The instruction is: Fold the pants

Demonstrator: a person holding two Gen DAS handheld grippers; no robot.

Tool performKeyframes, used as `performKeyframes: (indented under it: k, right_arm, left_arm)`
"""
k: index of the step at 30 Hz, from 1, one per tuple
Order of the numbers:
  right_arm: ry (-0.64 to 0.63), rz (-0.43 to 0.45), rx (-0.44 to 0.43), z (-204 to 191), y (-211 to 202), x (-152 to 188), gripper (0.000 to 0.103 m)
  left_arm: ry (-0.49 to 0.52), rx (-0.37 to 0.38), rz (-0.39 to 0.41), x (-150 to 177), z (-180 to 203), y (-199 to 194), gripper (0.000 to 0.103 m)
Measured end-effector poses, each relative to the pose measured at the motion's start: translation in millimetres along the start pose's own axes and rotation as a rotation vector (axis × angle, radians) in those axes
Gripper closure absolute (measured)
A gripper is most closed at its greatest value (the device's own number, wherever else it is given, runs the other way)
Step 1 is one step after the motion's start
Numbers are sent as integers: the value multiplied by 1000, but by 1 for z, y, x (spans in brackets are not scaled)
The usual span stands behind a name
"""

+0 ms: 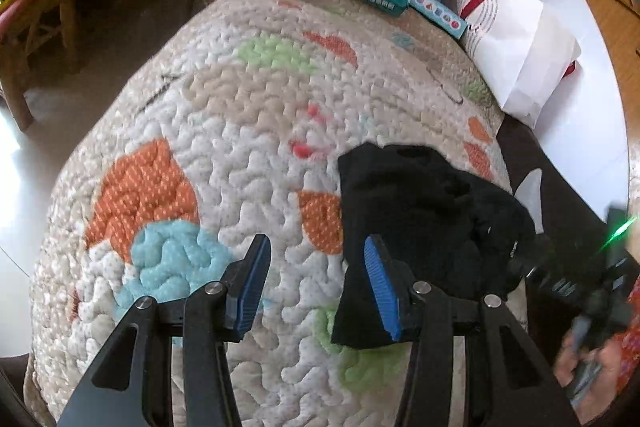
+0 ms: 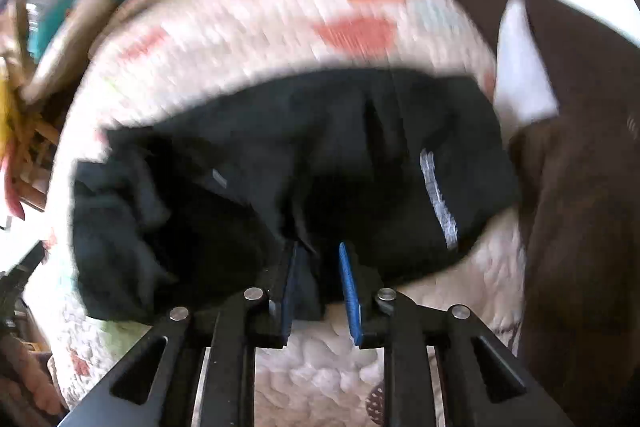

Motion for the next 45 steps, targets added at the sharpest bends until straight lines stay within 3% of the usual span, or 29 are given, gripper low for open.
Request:
performKeyframes:
  k: [3, 6, 12, 15, 16, 23, 26, 30, 33, 36, 40, 43, 45]
  right_arm:
    - [-44, 85, -160, -18, -22, -16, 80]
    - [-126, 87, -290, -46, -24, -30, 80]
    - [-212, -20, -298, -91, 19, -32, 77]
    - [-239, -51, -250, -105, 33, -27, 79]
    - [-259, -59, -237, -108, 33, -23, 99]
    - [-141, 65, -311, -76, -16, -33, 99]
    - [-88, 111, -266, -49, -28, -43, 99]
    - [-42, 87, -152, -15, -12, -48, 99]
    - [-60, 36, -42, -5, 14, -44, 98]
    - [-66, -39, -12, -2, 40, -39, 97]
    - [-21, -1, -34, 3, 29, -45, 87]
    - [-41, 124, -35, -3, -4, -60, 48]
    - [-92, 165, -100, -20, -18, -69, 48]
  left_arm:
    - [-23, 20, -22, 4, -2, 7, 55]
    - [-43, 47, -29, 5, -2, 8, 55]
    - [-84, 85, -46, 6, -5, 11, 55]
    - [-117, 89, -54, 7, -11, 13, 55]
    - [-128, 90, -55, 7, -13, 13, 55]
    - [-131, 95, -47, 7, -14, 14, 54]
    - [-113, 92, -59, 11, -10, 19, 54]
    - [-87, 108, -75, 18, -1, 25, 53]
    - [-63, 111, -86, 22, 6, 29, 53]
    - [-41, 113, -93, 24, 12, 33, 53]
    - [-49, 149, -90, 17, 20, 38, 53]
    - [-58, 192, -73, 8, 33, 44, 49]
    - [-24, 205, -66, 7, 45, 47, 48]
Point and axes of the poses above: each gripper's, at about its wrist camera, not at the fingertips, and y roughly the way its jaws point, z to its right, x to its underside, the point moved 3 cm from there along y, roughly the way its jaws point, and after that the axes turned 11 degrees about x, right-handed, at the moved point
